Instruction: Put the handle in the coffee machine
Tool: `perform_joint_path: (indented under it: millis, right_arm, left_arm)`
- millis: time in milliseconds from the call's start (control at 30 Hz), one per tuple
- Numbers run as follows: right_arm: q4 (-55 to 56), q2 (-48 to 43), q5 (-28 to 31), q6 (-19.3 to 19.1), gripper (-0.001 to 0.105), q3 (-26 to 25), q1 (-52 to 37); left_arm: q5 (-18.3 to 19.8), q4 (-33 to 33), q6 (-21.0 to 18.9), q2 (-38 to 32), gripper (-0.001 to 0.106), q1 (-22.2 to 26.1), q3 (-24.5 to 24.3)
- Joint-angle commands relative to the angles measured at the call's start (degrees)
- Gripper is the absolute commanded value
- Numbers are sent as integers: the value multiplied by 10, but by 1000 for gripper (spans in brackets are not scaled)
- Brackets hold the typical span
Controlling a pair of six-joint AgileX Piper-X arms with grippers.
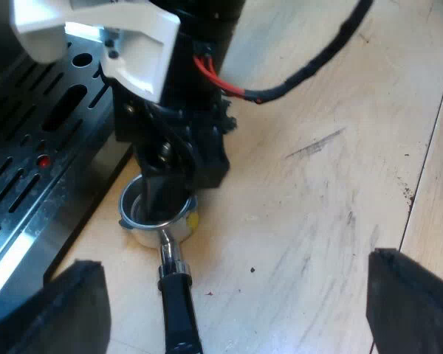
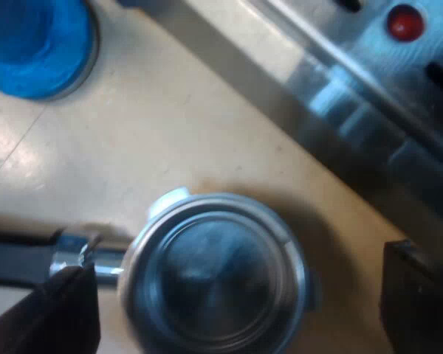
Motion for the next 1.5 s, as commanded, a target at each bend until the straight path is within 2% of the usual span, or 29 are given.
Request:
perform_joint_path:
  millis: [33,600,967,1033,1100,1133,1167,1267,1500]
  right_arm:
    - [1,0,-17,-7,78,-4,-3]
    - [1,55,-29,-2,78,-4,-2]
    - [-2,57,-45,-3,76,-4,-2]
    - [-3,57,-45,-3,67,-4,-2]
    - [-3,57,-39,2,46,-4,-2]
    - [-3,57,-38,4,39,-4,-2]
    - [-3,57,-37,10,26,-4,-2]
    - [3,55,-36,19,0,-4,-2]
    - [63,25,-20,28,0,-4,-1]
  left_arm:
    - [-7,2,-3,-1,72,-1,-3]
    - [-7,2,-3,-1,72,-1,-3]
    - [-7,2,-3,-1,72,-1,-3]
    - [-7,2,-3,-1,72,-1,-3]
    - [-7,2,-3,-1,72,-1,-3]
    - [-7,2,-3,-1,72,-1,-3]
    - [-7,2,-3,-1,72,-1,-3]
    - [-7,2,-3,-1,72,-1,-3]
    - [-7,1,-3,-1,72,-1,-3]
